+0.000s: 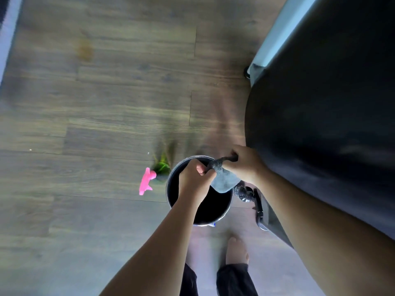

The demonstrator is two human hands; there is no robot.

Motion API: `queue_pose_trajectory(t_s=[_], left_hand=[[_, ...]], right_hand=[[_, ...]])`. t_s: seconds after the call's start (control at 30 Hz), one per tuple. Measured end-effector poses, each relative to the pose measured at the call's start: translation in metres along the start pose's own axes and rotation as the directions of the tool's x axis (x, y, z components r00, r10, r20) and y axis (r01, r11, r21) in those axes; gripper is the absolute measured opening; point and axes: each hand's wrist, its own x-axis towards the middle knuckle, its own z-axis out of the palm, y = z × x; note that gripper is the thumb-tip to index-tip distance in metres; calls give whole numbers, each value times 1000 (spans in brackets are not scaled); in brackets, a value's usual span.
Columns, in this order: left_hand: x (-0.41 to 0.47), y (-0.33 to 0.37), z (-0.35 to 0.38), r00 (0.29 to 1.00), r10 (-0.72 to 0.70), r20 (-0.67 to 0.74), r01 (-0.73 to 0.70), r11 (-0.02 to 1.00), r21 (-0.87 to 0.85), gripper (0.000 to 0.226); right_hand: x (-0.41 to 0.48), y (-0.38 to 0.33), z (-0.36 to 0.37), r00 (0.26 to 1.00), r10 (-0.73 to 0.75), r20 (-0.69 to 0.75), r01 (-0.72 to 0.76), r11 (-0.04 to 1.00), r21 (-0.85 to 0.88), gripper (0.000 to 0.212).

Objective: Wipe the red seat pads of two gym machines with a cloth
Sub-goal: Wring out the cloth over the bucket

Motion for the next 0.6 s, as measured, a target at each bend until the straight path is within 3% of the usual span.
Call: queue_pose_trajectory(t_s=[0.13,0.23,0.4,0.47,0.53,0.6], left_hand=[[-63,41,-31,997,-70,-28,62,975,-215,35],[-125,77,-62,996,-83,14,83,948,-308,21],[-223,143,-114,978,-202,48,203,887,-416,25],[-260,165,-131,948,-298,110,315,842,-437,43],[-294,177,-143,953,-256,160,300,860,-413,50],[-327,186,-154,963,-177,205,238,913,-331,42]], right_hand=[[-67,-39,-18,992,-26,-120,34,997,65,24],[-128,-76,-43,977,-85,-197,102,992,76,27],[-234,-140,-85,994,-105,-42,112,970,216,29],[-268,-148,-100,986,-164,-26,166,977,132,54],[-299,-151,-117,980,-196,-47,198,979,42,77],[-329,-150,-132,966,-245,-83,246,969,1,67]])
